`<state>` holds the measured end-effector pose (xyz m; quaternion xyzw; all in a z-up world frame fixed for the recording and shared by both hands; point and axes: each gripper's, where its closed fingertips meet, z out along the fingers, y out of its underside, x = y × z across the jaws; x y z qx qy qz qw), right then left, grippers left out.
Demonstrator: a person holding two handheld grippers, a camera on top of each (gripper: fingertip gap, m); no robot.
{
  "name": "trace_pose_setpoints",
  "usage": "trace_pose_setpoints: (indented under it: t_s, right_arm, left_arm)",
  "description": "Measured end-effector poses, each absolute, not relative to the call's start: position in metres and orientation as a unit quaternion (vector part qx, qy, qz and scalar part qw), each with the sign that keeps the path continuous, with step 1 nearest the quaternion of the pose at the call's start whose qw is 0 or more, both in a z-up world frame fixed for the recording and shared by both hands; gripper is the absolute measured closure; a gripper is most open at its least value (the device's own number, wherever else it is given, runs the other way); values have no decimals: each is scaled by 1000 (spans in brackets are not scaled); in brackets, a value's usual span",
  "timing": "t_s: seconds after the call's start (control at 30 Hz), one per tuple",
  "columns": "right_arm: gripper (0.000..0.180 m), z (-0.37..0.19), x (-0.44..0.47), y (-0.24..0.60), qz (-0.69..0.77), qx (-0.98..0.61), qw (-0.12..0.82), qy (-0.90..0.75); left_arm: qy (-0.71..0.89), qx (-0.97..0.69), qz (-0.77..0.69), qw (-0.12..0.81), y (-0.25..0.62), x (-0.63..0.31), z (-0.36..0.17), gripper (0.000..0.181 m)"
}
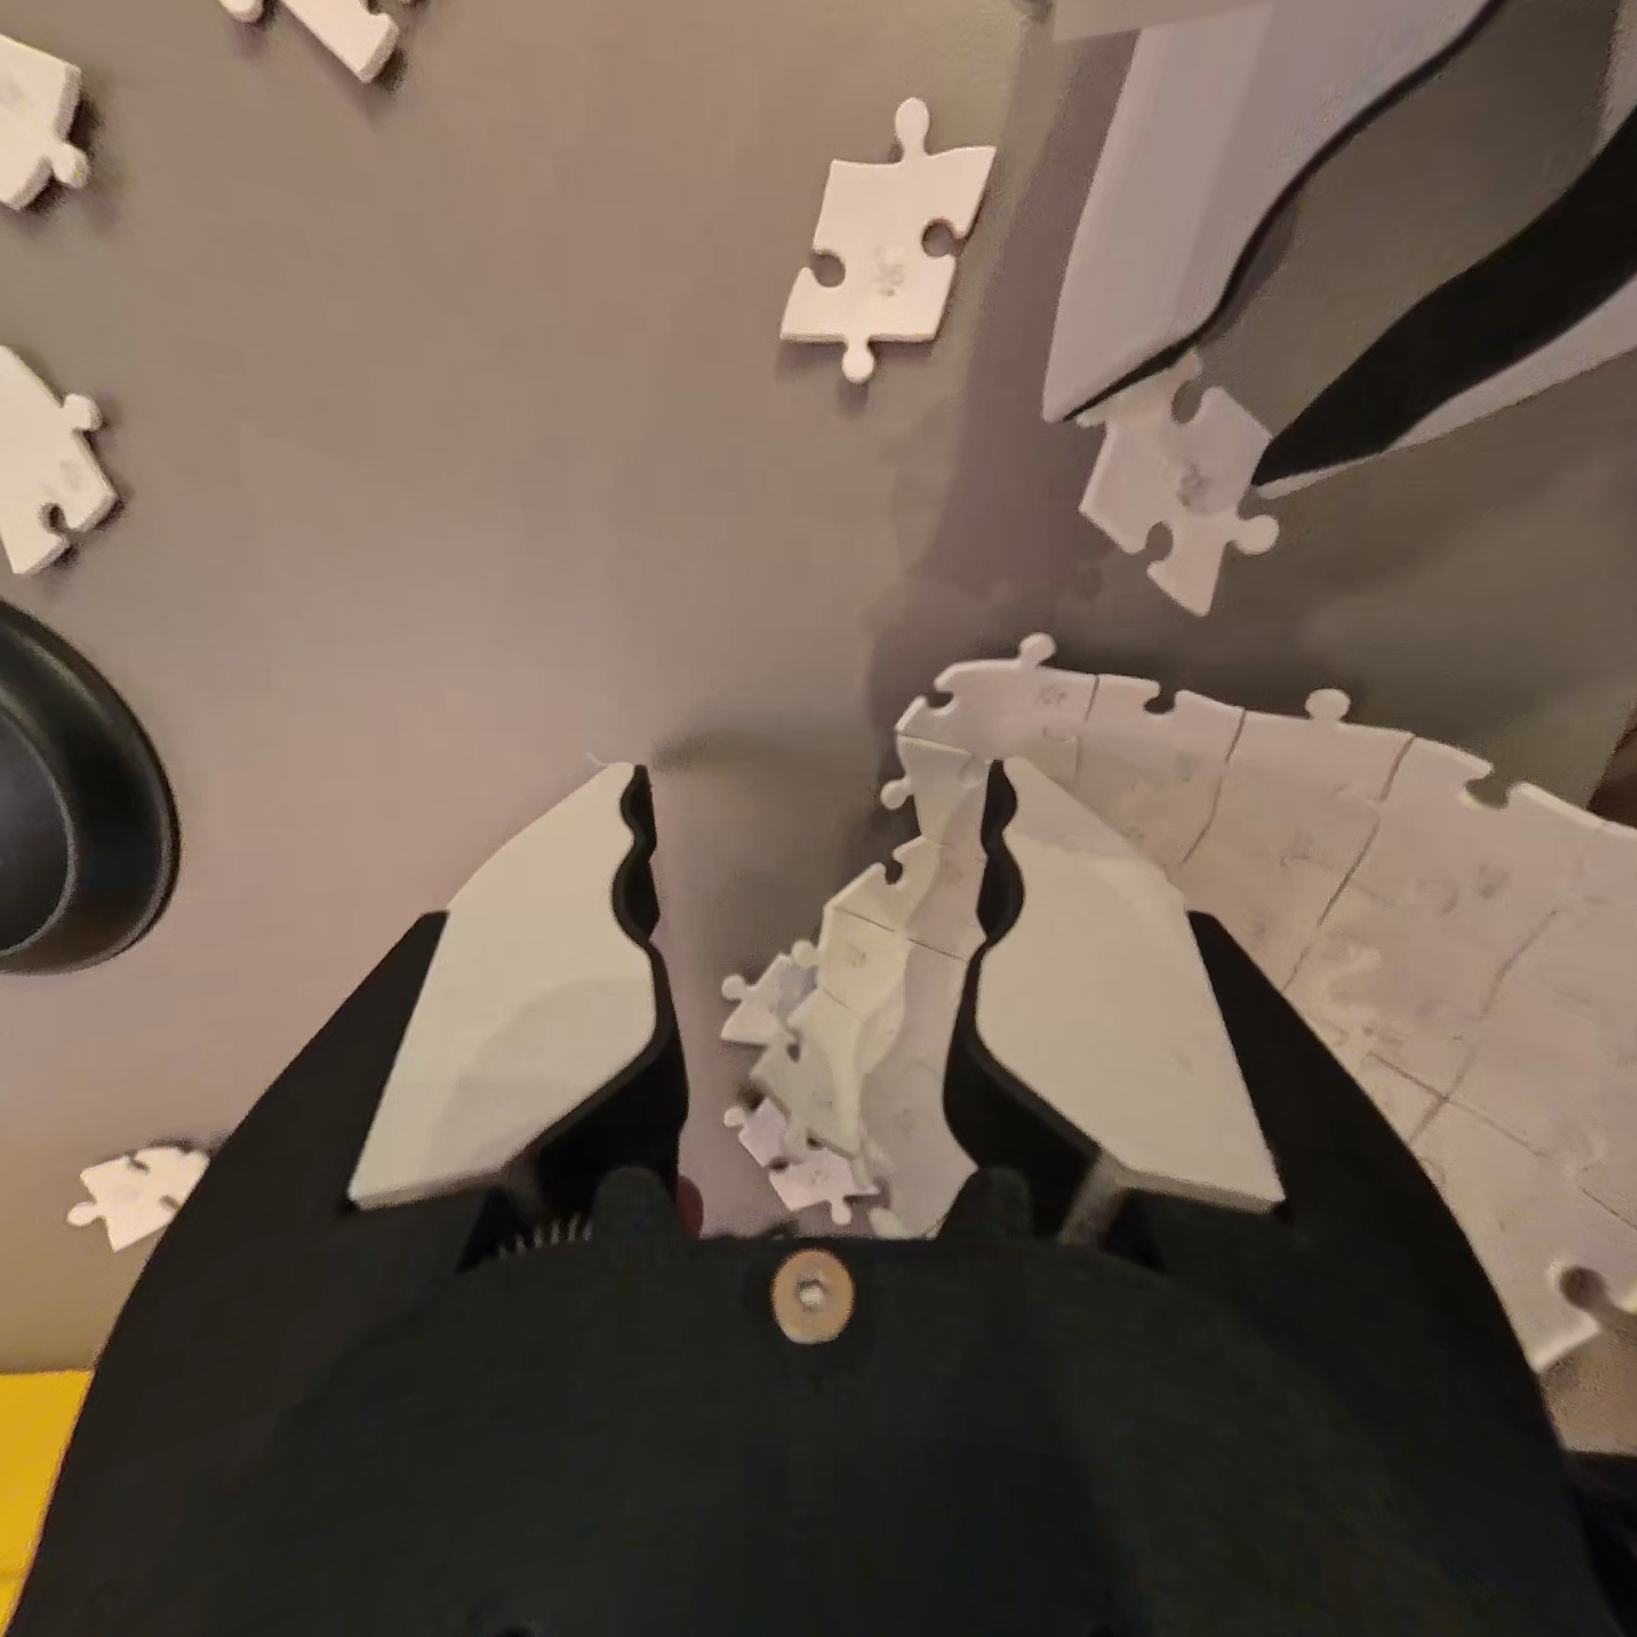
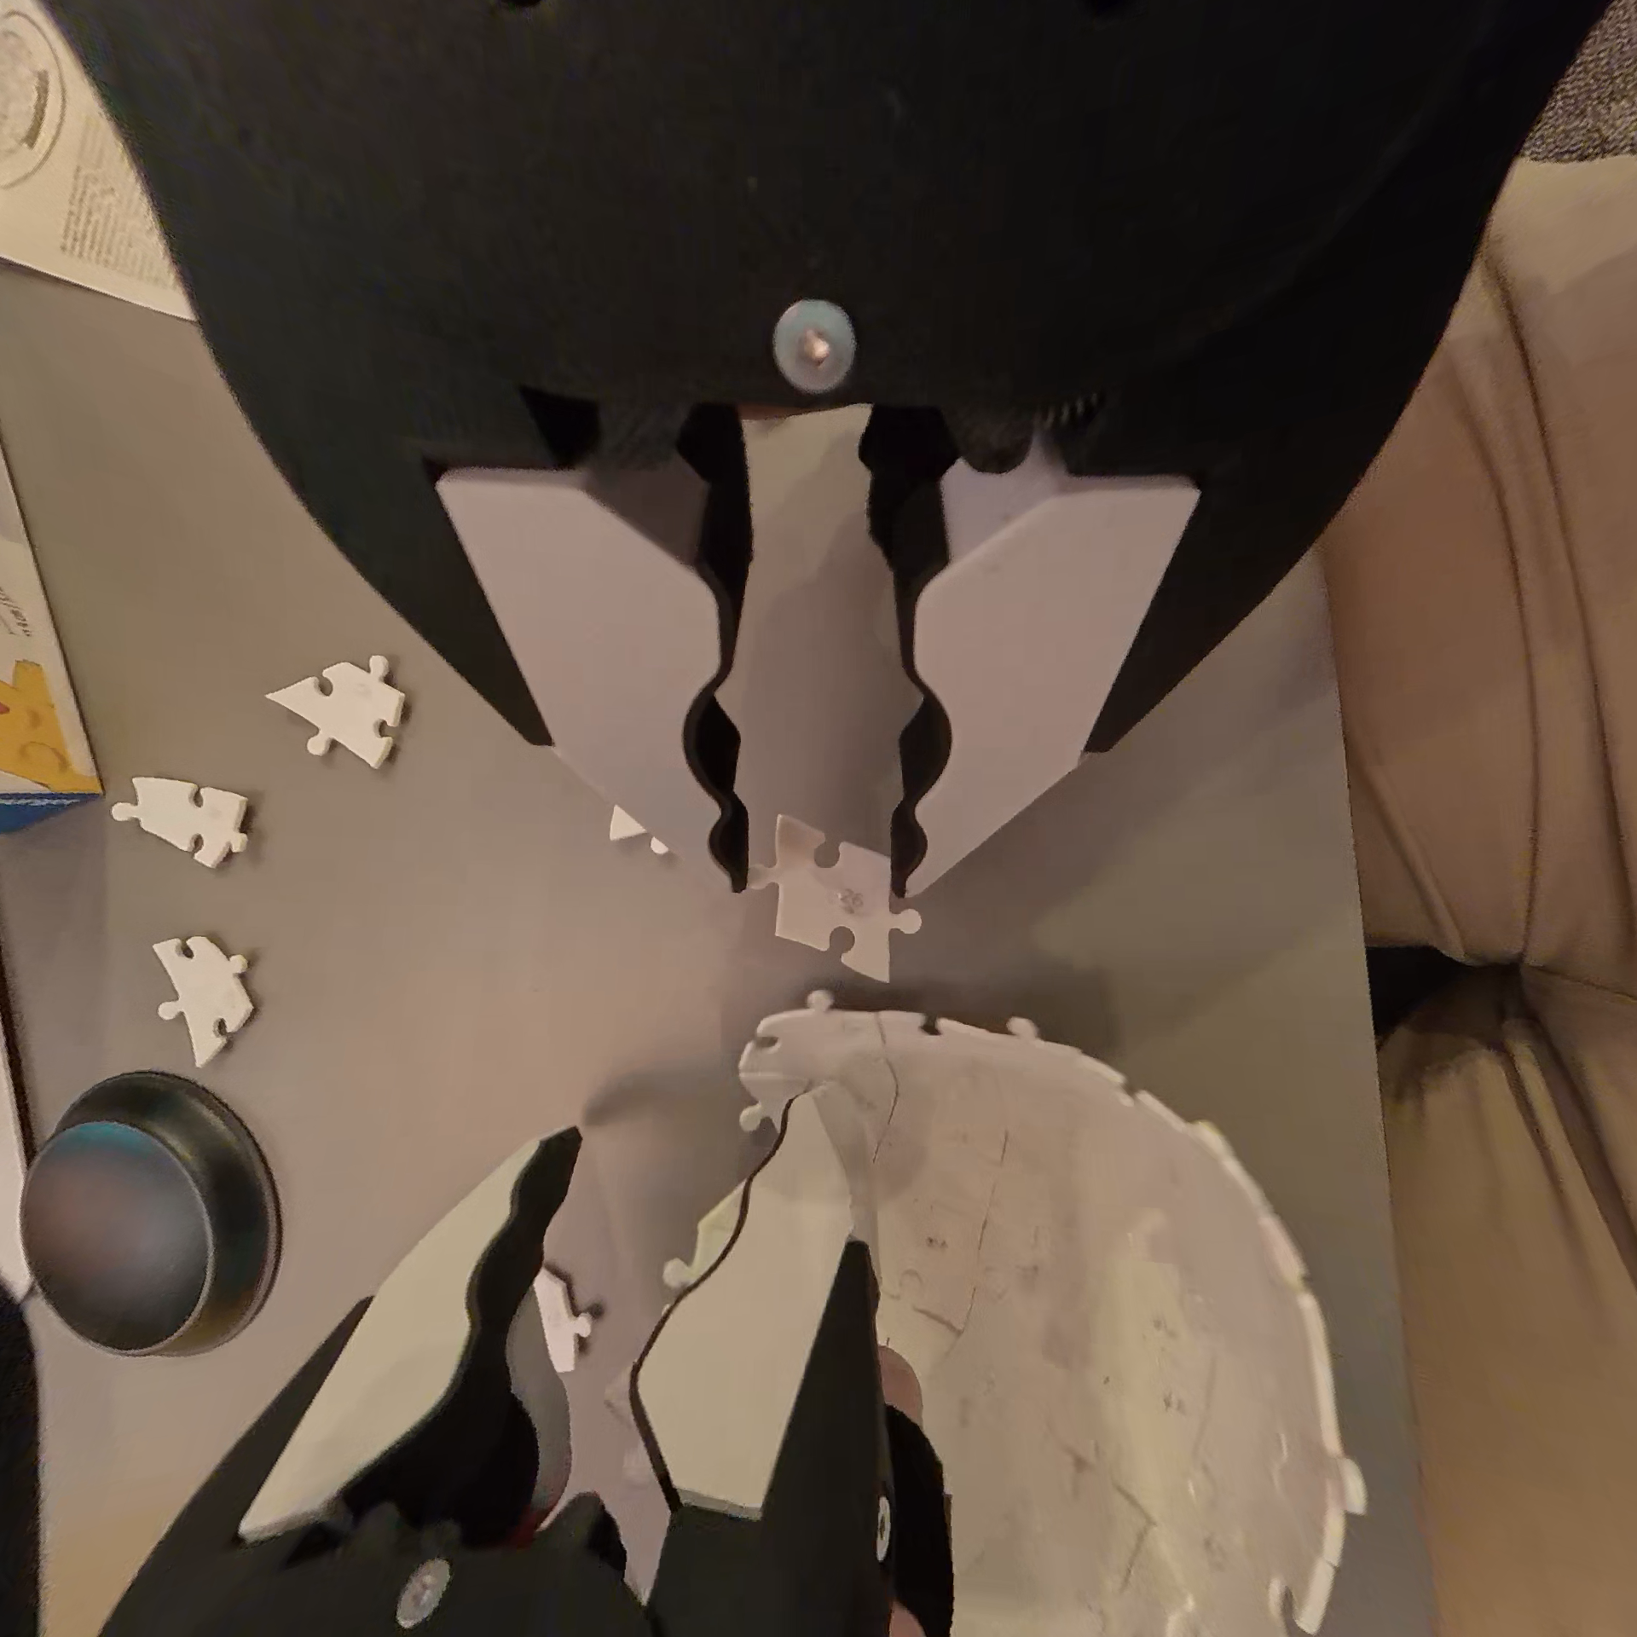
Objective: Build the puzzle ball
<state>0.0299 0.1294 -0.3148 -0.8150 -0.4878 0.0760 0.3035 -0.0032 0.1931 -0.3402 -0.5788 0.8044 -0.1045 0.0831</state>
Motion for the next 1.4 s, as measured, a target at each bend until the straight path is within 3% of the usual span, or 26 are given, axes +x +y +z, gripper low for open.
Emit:
trace_pose_setpoints:
  t_s: [0.03, 0.17, 1.0, 1.13, 1.4]
  right_arm:
    - [149, -316, 31, 130, 75, -814, 302, -490]
    - [149, -324, 31, 130, 75, -809, 286, -508]
    - [149, -337, 23, 127, 86, -824, 282, -484]
    - [142, -332, 22, 127, 93, -827, 292, -472]
    - [164, -324, 12, 127, 118, -822, 321, -455]
  left_arm:
    - [805, -578, -107, 75, 191, -2, -342, 109]
    - [815, -569, -91, 64, 191, 5, -344, 100]
    - [818, -575, -19, 1, 193, 13, -348, 87]
    - [817, -577, -14, -3, 193, 13, -348, 86]
    - [815, -579, -13, -5, 193, 13, -348, 86]
